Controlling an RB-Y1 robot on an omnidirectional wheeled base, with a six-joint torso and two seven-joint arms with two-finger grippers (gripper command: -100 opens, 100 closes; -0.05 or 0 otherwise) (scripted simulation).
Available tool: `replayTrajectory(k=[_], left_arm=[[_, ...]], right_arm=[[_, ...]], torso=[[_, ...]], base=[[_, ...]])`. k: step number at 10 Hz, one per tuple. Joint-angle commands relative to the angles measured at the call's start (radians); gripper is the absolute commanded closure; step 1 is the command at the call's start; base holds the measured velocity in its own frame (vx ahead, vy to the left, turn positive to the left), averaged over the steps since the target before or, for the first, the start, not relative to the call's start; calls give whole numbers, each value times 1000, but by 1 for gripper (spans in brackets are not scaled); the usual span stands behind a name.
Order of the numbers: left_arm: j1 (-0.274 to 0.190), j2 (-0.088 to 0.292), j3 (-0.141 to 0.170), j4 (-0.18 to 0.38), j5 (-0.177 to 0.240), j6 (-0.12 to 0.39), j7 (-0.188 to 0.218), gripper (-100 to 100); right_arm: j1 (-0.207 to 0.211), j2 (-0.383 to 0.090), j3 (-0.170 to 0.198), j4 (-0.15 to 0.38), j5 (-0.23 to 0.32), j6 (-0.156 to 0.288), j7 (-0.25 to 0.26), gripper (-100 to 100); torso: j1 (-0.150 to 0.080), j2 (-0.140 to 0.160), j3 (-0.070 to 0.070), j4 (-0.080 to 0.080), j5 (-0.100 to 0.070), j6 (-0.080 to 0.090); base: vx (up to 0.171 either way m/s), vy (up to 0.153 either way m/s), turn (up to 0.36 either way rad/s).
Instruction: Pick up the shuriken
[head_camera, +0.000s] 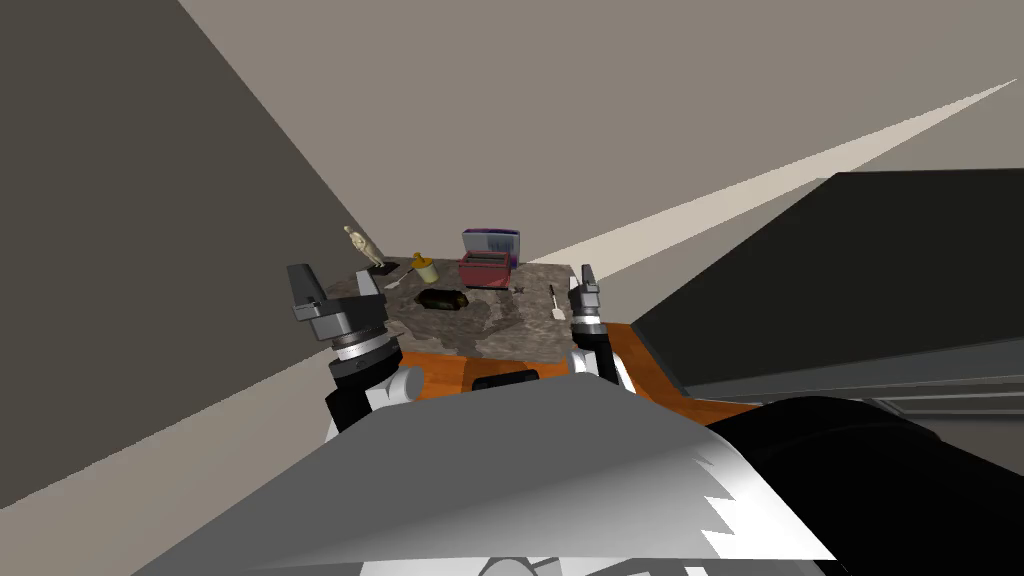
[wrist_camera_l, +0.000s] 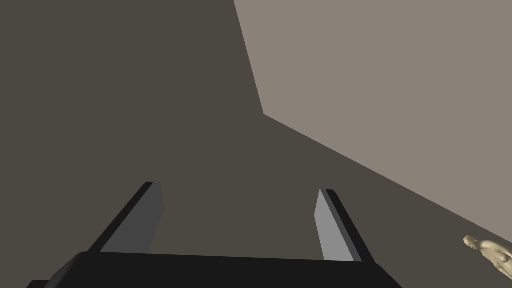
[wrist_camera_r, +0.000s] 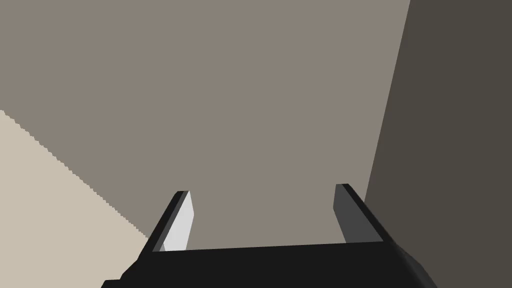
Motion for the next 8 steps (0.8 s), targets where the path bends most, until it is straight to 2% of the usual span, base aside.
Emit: replayTrajectory(k=[1,4,5,6,7,8], left_arm=[[0,0,0,0,0,0,0,0],[0,0,0,0,0,0,0,0],[0,0,0,0,0,0,0,0],[0,0,0,0,0,0,0,0],[0,0,0,0,0,0,0,0],[0,0,0,0,0,0,0,0]], right_arm=[[11,-32,-2,7,-7,0,-2,-100],[51,-128,-12,34,-34,2,-10,-100],[51,-139,-12,34,-34,2,-10,-100],[70,-179,-17,47,-47,3,-13,-100],[70,-186,-17,47,-47,3,-13,-100],[91,-225,-23,62,-62,4,-17,-100]], torso=[[0,0,0,0,0,0],[0,2,1,0,0,0],[0,3,2,1,0,0],[0,3,2,1,0,0],[0,2,1,0,0,0],[0,2,1,0,0,0]], base=[[-12,0,15],[-35,4,36],[-34,5,19],[-27,7,45],[-18,6,24],[-20,7,61]])
